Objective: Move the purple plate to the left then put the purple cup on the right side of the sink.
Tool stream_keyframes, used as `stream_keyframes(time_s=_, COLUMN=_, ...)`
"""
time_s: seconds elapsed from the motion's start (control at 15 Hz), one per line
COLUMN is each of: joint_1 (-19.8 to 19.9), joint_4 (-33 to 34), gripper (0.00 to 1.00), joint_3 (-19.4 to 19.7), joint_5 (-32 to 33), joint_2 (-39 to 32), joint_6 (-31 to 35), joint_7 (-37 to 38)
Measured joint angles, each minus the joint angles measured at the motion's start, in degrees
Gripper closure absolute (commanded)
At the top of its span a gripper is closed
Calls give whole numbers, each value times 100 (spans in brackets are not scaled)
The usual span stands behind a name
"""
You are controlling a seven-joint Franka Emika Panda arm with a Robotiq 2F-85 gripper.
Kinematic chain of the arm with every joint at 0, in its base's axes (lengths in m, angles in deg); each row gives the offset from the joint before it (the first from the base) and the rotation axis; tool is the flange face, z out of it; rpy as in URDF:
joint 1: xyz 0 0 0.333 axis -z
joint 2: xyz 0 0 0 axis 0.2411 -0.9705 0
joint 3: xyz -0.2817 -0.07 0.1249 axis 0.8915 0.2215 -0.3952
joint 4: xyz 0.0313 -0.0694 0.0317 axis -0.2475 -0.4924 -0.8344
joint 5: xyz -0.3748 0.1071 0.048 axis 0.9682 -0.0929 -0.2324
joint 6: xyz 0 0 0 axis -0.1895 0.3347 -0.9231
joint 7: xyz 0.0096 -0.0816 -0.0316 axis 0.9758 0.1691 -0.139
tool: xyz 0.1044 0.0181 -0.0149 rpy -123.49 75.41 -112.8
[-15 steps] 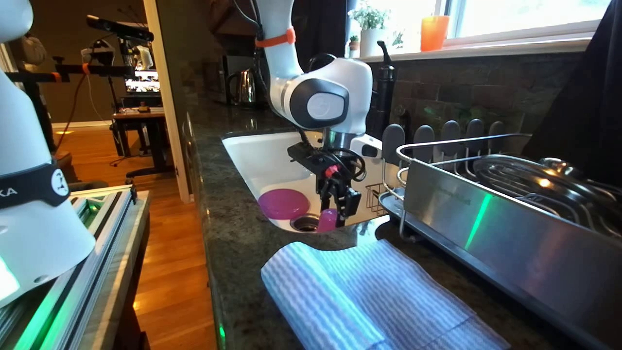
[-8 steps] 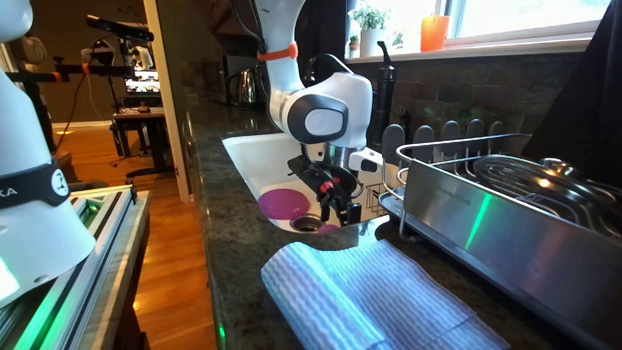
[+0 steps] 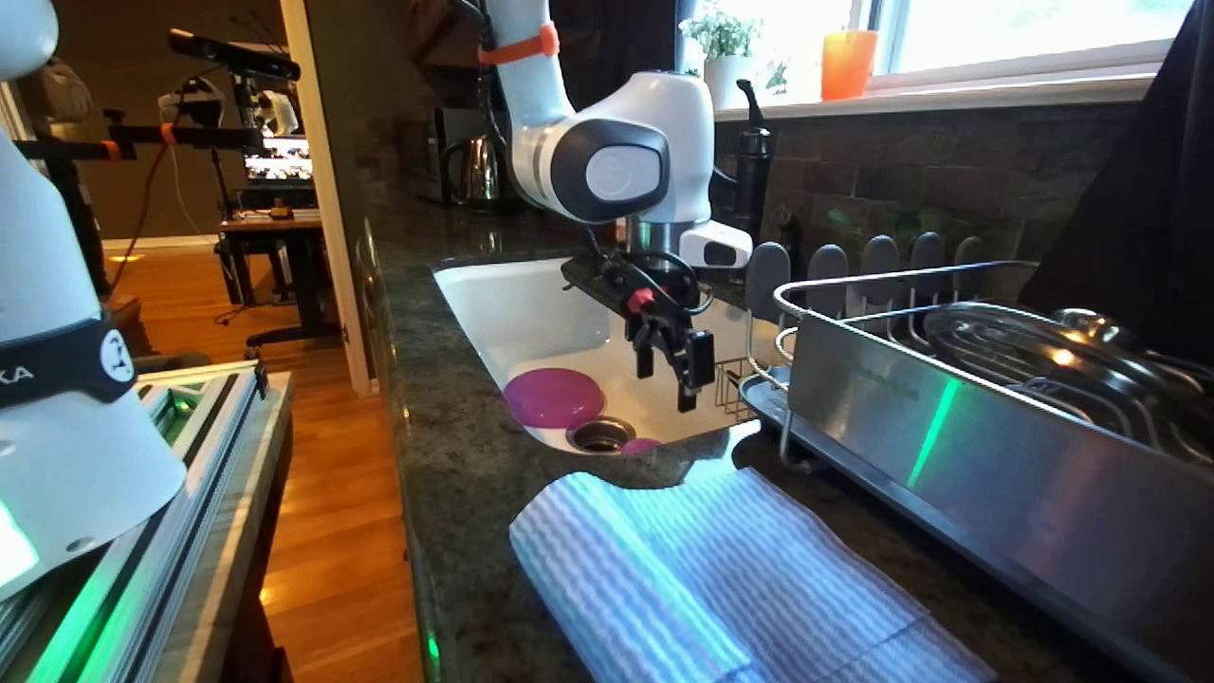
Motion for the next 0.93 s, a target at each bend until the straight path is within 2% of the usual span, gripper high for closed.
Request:
stream_keyframes(time_s=0.2, joint_1=162, joint_4=-232, gripper=0, joint_3=-431, joint_5=-53, joint_2=408, joint_6=24, joint_7=-284)
stream_keyframes(time_s=0.4, joint_1=576, joint_4=-400, gripper=0, joint_3=-1169, joint_5=-405, joint_2=606, joint_6=104, joint_7=-919)
stream_keyframes(time_s=0.67, joint_1=1749, joint_4=-335, gripper=0, joint_3=-2861, joint_5=-1778, joint_2=179, joint_6=463, joint_7=-2409)
stream_keyframes(time_s=0.8, joint_1=2466, joint_4=-219, gripper=0, joint_3=-3698, joint_5=-2016, joint_2=-352, joint_6=636, joint_7=-2780)
stream_keyframes(time_s=0.93, joint_1=3088, joint_4=-134, gripper=0, joint_3=-4262, joint_5=-1973, joint_2=-902, joint_6=656, joint_7=-2859)
